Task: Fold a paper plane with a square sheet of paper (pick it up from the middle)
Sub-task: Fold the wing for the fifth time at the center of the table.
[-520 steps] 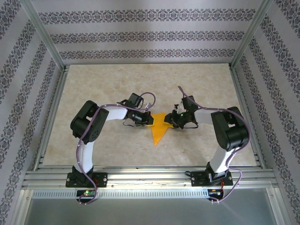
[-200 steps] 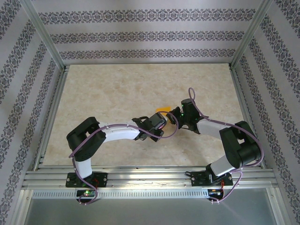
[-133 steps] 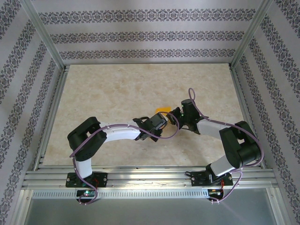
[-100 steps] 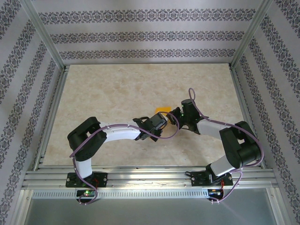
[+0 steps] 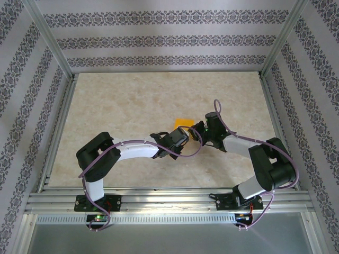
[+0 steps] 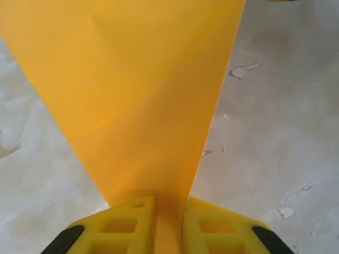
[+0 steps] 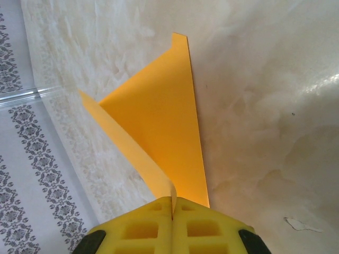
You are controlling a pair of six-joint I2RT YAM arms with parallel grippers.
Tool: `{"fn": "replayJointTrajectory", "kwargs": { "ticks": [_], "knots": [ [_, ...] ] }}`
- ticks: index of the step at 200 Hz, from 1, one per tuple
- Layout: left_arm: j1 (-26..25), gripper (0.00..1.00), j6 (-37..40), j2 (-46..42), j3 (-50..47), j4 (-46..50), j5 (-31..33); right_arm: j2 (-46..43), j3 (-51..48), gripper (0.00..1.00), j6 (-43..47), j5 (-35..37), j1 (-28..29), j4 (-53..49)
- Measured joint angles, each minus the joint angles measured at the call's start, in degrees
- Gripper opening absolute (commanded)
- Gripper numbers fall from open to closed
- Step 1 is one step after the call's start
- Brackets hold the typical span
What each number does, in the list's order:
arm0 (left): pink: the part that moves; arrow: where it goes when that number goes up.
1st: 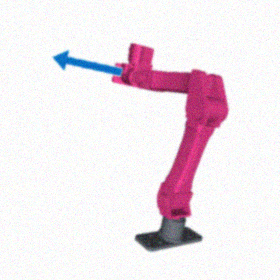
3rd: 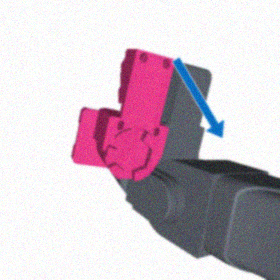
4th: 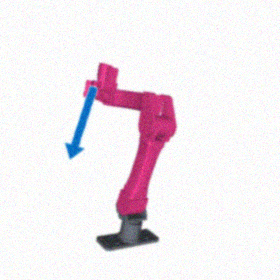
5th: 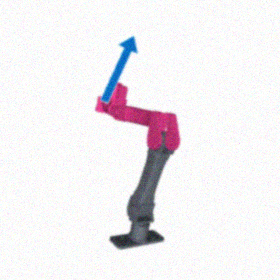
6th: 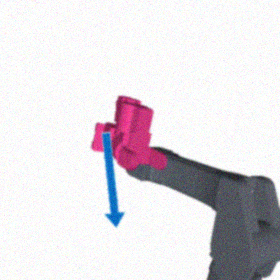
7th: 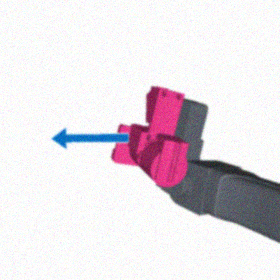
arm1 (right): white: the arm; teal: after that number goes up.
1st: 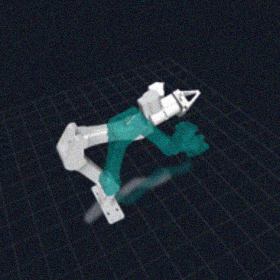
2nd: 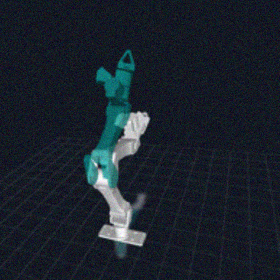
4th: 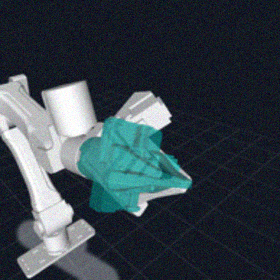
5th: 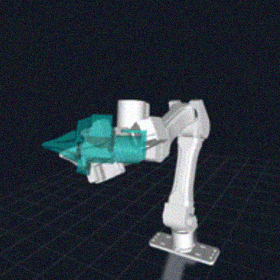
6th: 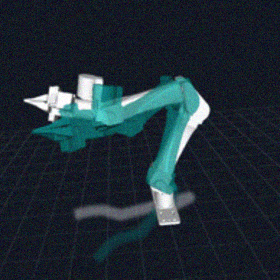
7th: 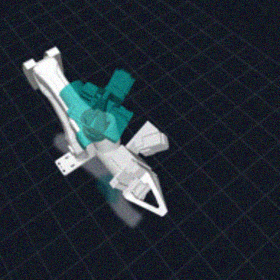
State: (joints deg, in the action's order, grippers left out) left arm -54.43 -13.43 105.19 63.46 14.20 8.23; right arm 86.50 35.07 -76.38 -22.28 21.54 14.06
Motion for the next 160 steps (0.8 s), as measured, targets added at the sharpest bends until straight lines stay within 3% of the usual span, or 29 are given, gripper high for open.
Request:
{"fn": "replayJointTrajectory", "kwargs": {
  "ticks": [51, 94, 127, 160],
  "knots": [
    [0.0, 0.05, 0.0, 0.0, 0.0, 0.0, 0.6, -0.7, -0.3, 0.0, 0.0, 0.0, 0.0, 0.0],
    [0.0, 0.0, 0.2, 0.0, -0.1, 0.0, 0.9, -2.5, -0.2, 0.36, 2.1, 0.0, 0.0, -1.9],
    [0.2, 0.0, -0.5, -0.5, -1.4, -0.6, 0.0, -7.9, -0.2, 0.44, 6.6, 0.9, -1.3, -6.3],
    [2.3, 0.0, -3.2, -2.2, -5.2, -4.5, -6.9, -13.9, -1.0, 0.49, 11.2, 2.8, -4.2, -8.8]
  ]
}}
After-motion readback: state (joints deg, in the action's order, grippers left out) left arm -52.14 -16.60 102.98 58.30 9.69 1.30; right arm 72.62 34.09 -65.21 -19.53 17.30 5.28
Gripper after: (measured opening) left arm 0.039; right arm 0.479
